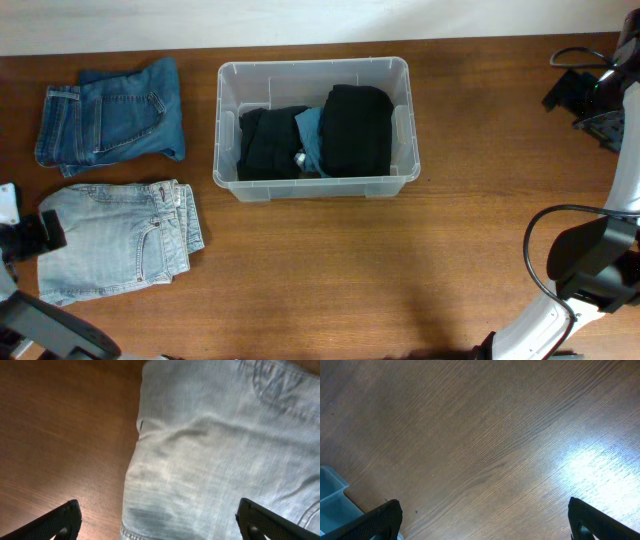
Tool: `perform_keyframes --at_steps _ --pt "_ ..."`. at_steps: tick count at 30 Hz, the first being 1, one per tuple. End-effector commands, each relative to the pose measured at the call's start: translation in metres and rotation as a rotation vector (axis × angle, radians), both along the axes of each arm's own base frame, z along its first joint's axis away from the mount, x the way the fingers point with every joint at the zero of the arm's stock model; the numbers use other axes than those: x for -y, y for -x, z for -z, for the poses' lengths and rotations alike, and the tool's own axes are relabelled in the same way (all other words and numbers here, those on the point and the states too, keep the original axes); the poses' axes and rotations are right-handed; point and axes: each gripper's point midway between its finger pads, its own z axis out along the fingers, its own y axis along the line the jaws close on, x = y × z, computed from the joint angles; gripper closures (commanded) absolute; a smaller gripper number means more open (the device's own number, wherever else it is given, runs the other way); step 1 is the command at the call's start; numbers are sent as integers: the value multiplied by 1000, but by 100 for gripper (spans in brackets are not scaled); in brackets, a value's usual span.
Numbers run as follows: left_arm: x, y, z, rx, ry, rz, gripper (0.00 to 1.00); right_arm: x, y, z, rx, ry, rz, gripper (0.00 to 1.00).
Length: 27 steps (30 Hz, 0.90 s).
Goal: Pack container
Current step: 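Lower the left gripper onto the light-blue jeans and grasp their edge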
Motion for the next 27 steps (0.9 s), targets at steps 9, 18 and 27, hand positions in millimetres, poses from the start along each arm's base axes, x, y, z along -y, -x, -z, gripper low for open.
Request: perform_keyframes --at_steps 9,18,27 --pt "9 0 60 -59 178 77 1 -1 0 4 -10 -7 0 2" --pt "-8 -1 65 -76 110 61 1 -1 0 4 -10 -7 0 1" --pt "-11 1 75 -98 109 56 1 -1 0 4 -10 -7 0 1"
